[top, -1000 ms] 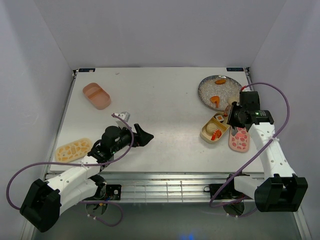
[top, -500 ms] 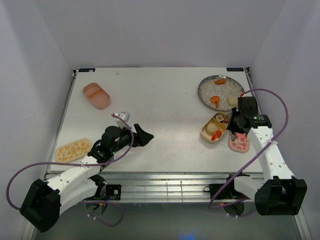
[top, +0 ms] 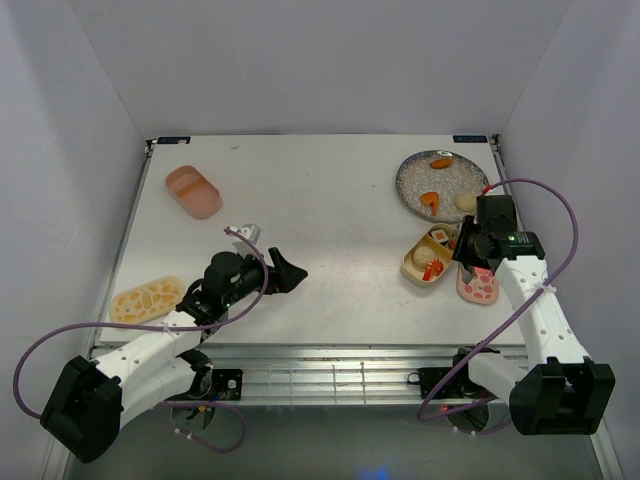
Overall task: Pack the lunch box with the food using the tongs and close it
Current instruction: Place the fake food in the packing box, then place the clamp at the center of the board.
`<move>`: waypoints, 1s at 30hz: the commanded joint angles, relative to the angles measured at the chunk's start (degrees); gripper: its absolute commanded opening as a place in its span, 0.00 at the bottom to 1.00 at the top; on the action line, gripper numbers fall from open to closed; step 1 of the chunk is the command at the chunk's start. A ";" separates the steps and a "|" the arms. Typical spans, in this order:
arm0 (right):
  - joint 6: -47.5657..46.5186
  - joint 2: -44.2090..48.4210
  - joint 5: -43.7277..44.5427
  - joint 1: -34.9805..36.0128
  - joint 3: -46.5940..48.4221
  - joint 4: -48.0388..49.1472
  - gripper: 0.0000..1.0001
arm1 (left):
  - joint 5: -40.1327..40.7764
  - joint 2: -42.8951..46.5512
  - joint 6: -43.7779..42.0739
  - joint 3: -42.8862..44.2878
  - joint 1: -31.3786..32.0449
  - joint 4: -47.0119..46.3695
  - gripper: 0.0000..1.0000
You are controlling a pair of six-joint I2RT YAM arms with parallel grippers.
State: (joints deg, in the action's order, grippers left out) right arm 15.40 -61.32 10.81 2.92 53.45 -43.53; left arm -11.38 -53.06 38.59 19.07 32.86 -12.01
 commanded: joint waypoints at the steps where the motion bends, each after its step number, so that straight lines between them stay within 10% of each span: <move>1: -0.37 1.20 0.97 0.07 0.51 1.16 0.43 | -0.49 0.15 -0.01 0.62 0.36 -0.38 0.98; 30: -4.15 -4.67 -7.82 0.51 10.79 6.17 0.42 | 0.83 -0.03 -1.06 0.71 0.36 -0.21 0.98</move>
State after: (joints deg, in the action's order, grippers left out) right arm 12.80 -64.20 4.82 3.18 60.90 -40.99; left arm -11.31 -53.15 38.37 19.07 32.86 -12.01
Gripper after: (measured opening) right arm 0.426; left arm 0.979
